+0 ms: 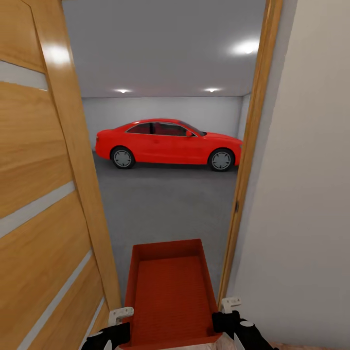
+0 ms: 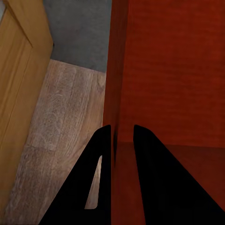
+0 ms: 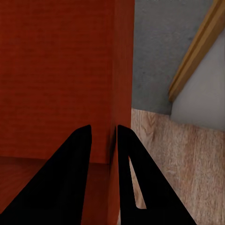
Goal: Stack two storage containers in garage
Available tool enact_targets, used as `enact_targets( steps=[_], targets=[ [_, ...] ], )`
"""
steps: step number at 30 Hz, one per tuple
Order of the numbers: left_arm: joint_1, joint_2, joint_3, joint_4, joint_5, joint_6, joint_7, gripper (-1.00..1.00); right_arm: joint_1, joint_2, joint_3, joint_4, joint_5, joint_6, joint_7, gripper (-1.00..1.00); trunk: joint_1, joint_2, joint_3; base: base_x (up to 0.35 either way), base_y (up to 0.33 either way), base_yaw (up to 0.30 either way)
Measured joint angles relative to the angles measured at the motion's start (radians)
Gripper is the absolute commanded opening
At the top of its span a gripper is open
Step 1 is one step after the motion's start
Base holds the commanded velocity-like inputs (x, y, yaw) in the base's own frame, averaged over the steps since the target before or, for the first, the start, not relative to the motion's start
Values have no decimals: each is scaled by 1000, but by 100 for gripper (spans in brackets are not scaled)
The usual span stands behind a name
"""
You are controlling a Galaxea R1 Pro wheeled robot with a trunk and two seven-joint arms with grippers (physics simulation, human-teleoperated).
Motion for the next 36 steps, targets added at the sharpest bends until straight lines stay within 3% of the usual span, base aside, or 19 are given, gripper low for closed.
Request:
enact_targets(
  steps=[9,26,36],
  targets=[
    [0,0,0,0,1,0,0,-100,0,0,1,0,-1,0,0,-100,0,0,0,0,0,-5],
    [0,0,0,0,1,0,0,-100,0,0,1,0,-1,0,0,-100,0,0,0,0,0,-255],
    [0,0,0,1,1,-1,0,-100,0,0,1,0,0,0,-1,-100,0,0,0,0,0,-38]
  ],
)
